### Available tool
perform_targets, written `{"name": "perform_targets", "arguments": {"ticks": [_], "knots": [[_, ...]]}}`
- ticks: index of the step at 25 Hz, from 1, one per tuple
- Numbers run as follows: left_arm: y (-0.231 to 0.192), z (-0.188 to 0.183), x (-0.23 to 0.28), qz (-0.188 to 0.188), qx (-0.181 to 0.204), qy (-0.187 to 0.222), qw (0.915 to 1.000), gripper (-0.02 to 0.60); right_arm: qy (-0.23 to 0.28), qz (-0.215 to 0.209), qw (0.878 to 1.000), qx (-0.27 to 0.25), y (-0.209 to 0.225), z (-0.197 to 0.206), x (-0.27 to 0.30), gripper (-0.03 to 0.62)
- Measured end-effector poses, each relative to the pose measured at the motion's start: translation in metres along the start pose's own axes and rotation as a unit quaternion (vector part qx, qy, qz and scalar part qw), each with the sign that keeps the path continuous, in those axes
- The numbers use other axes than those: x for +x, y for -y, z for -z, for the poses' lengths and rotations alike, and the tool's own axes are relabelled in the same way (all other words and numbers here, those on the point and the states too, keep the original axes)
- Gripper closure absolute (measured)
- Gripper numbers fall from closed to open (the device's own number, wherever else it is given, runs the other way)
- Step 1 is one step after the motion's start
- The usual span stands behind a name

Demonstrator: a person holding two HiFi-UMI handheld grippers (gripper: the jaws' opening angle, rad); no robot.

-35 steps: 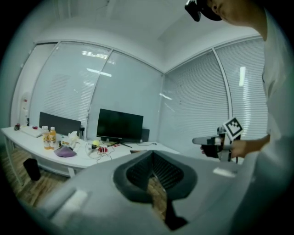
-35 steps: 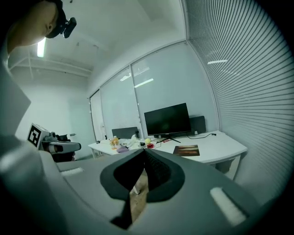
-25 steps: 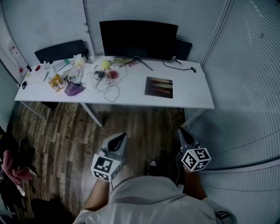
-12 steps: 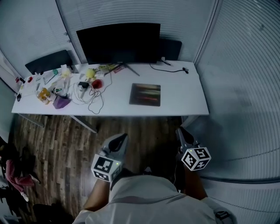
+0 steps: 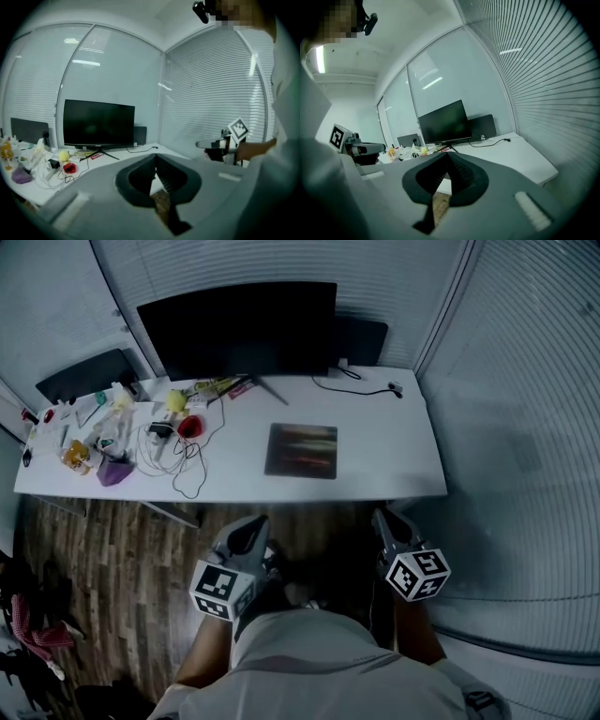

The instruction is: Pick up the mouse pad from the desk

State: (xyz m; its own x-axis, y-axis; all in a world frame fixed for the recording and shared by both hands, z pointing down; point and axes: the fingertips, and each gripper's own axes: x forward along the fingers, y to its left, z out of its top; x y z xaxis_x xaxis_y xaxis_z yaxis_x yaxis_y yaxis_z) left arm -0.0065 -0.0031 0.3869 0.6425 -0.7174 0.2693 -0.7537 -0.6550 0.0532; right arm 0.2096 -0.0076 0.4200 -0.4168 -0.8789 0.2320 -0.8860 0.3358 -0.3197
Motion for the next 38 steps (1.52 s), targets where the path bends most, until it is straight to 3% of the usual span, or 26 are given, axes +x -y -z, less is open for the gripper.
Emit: {"name": "perform_targets", "arguments": {"ticks": [6,12,17,22,23,24,26,27,32,38], "knots": [[-0.063,-0.016,0.061,0.017,-0.009,-0.001,0.9998,0.578,-0.015,0.007,1.000,-0.013,0.007,-0.027,0.069,0.589],[-0.143,-0.016,0.122,0.038,-0.019,-0.040,0.9983,0.578,-0.062,0.015,0.998,-0.006,0.008,-0.035,0.168,0.589],[-0.195,0.021,0.170,0.052,-0.040,-0.105,0.9923,0.578,-0.121,0.040,0.992,0.008,0.027,-0.012,0.236,0.589],[-0.224,0.067,0.218,0.042,-0.069,-0.156,0.9845,0.578,-0.177,0.065,0.982,0.022,0.063,0.026,0.287,0.588],[-0.226,0.075,0.226,0.039,-0.077,-0.164,0.9826,0.578,-0.191,0.064,0.979,0.022,0.069,0.035,0.294,0.576],[-0.229,0.085,0.235,0.036,-0.085,-0.174,0.9805,0.574,-0.205,0.059,0.977,0.019,0.075,0.043,0.302,0.521],[-0.234,0.104,0.256,0.028,-0.094,-0.196,0.9757,0.482,-0.235,0.044,0.971,0.009,0.088,0.058,0.319,0.483],[-0.235,0.114,0.266,0.023,-0.095,-0.209,0.9730,0.468,-0.251,0.035,0.967,0.001,0.094,0.066,0.327,0.457],[-0.228,0.162,0.304,0.014,-0.077,-0.287,0.9548,0.384,-0.341,0.001,0.938,-0.056,0.120,0.117,0.360,0.326],[-0.230,0.208,0.331,0.008,-0.042,-0.345,0.9377,0.301,-0.399,-0.012,0.911,-0.105,0.130,0.161,0.379,0.243]]}}
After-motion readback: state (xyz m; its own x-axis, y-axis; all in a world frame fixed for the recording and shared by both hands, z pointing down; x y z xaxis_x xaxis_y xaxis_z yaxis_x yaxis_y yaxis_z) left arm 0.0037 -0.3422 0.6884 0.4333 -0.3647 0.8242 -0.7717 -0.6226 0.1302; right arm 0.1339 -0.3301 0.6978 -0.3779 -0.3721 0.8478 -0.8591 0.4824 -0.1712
